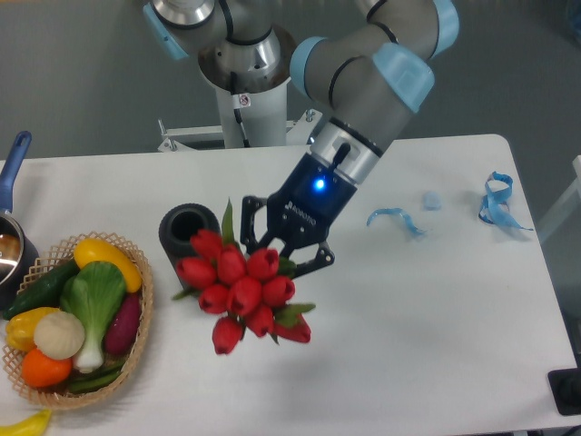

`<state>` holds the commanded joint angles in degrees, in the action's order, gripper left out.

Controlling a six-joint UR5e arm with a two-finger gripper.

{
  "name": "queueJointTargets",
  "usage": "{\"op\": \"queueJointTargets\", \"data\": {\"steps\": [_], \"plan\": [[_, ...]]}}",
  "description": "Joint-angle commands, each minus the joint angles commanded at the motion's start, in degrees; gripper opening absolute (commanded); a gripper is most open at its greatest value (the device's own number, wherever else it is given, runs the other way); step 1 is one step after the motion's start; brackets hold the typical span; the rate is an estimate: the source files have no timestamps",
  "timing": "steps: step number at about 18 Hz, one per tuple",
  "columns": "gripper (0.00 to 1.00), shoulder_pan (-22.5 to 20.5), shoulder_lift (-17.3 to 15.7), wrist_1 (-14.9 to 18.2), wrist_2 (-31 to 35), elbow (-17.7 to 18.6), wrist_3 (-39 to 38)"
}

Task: Insert the flowers into the vase
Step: 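Swing the tulips over the black vase and lower stems into it, then push the tulip stems down into the vase opening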

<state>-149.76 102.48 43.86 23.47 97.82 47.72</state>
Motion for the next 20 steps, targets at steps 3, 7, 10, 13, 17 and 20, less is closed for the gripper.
{"op": "queueJointTargets", "data": {"steps": [3,7,10,13,17,20], "plan": [[0.04,-0.35,-0.44,0.00,-3.86,-0.09,0.70],[0.03,0.00,-1.49,0.00,-4.75,0.44,2.28],[0.03,0.44,-3.60,-0.09,-7.03,2.45,3.95],[0.04,0.35,-7.55,-0.09,-8.61,6.40,6.85],[0.04,0.00,-11.16,0.00,-10.38,10.71,9.66],[0.04,0.35,-13.18,0.00,-10.38,13.52,11.68]]}}
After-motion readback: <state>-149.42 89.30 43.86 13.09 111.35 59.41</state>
